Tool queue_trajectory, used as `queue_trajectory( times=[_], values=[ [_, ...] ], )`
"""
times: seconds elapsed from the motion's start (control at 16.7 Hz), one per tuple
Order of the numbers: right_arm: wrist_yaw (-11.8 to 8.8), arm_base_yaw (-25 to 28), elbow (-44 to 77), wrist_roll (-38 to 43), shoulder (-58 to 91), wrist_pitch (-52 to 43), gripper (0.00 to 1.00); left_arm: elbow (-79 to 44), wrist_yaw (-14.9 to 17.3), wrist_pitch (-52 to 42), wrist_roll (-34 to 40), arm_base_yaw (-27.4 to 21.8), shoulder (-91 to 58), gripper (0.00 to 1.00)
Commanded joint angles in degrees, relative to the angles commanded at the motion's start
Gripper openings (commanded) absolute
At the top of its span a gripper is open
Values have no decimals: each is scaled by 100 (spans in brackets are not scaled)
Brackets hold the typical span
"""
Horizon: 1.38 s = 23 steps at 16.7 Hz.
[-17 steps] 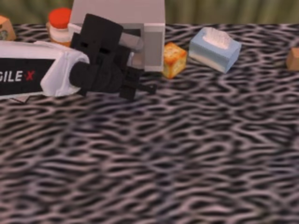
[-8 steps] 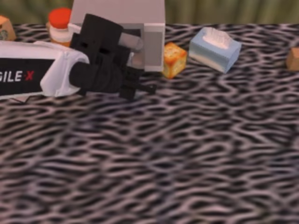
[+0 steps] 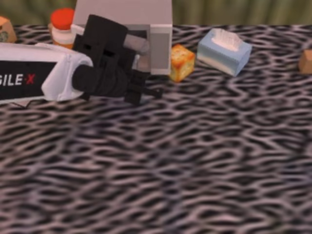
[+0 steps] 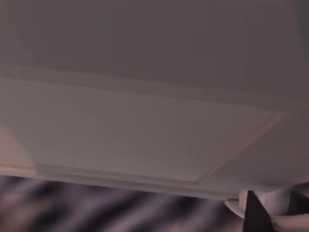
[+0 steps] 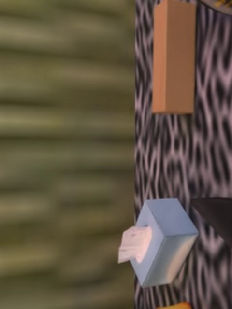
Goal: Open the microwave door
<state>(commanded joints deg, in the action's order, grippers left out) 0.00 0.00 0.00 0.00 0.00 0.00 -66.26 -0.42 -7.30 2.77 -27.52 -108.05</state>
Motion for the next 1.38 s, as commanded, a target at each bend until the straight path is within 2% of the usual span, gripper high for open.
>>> queue_trajectory(
  times=[0.42,0.96,1.38],
  values=[
    [0,0,0,0,0,0,100,0,0,0,0,0,0,0],
    [0,0,0,0,0,0,100,241,356,53,-406,155,190,0],
    [0,0,0,0,0,0,100,263,380,53,-440,168,197,0]
  ],
)
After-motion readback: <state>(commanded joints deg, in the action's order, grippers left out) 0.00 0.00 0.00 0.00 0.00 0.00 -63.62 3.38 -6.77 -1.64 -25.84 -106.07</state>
